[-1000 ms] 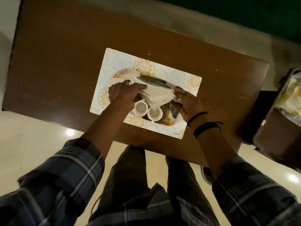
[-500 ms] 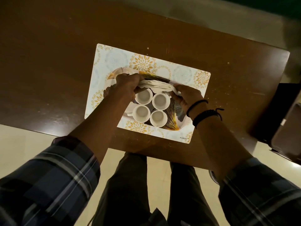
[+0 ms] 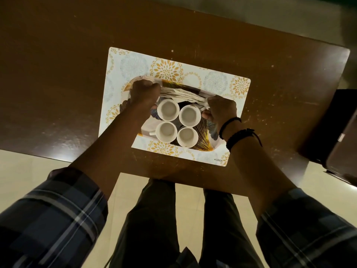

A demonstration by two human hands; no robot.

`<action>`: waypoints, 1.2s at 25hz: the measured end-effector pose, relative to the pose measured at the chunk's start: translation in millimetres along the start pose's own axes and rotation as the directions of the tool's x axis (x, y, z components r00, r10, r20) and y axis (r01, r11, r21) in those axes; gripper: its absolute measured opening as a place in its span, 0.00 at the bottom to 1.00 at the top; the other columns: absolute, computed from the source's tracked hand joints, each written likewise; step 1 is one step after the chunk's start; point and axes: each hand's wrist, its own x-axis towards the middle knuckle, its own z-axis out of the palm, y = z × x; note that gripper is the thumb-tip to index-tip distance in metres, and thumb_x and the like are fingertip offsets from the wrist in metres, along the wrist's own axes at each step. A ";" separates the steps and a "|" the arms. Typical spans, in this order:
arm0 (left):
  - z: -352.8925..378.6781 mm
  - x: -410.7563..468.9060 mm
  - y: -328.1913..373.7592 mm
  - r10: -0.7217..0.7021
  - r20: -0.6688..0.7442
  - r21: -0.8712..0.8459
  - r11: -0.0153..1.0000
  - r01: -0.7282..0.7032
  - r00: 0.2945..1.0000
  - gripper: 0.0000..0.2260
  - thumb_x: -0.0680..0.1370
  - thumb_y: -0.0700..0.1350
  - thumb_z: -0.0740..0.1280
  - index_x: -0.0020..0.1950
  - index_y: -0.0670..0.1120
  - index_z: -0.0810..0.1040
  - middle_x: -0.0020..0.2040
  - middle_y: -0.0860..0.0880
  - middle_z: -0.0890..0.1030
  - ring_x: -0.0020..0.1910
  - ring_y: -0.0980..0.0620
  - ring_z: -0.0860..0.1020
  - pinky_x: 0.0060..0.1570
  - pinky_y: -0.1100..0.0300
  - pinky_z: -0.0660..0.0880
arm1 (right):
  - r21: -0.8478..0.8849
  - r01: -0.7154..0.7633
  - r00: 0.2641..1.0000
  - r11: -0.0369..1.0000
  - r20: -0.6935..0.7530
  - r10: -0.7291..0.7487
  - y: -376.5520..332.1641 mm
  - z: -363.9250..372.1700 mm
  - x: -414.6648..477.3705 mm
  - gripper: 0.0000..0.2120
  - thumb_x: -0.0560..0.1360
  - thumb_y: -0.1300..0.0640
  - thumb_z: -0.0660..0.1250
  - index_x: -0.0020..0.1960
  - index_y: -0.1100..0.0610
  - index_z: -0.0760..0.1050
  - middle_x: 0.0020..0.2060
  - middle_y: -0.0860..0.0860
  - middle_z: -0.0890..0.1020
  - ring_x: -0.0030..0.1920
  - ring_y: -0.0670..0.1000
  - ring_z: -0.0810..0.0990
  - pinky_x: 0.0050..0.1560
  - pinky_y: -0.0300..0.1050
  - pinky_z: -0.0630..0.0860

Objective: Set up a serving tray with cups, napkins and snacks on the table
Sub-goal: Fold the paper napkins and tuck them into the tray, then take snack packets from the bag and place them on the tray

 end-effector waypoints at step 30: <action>267.4 -209.2 8.2 0.621 0.461 0.159 0.644 -0.748 0.633 0.15 0.79 0.44 0.65 0.66 0.49 0.75 0.67 0.49 0.75 0.68 0.50 0.71 0.65 0.52 0.72 | 0.743 0.128 0.865 0.657 -0.408 0.292 122.6 -420.4 92.2 0.21 0.79 0.51 0.61 0.68 0.59 0.67 0.63 0.53 0.73 0.65 0.51 0.72 0.69 0.49 0.66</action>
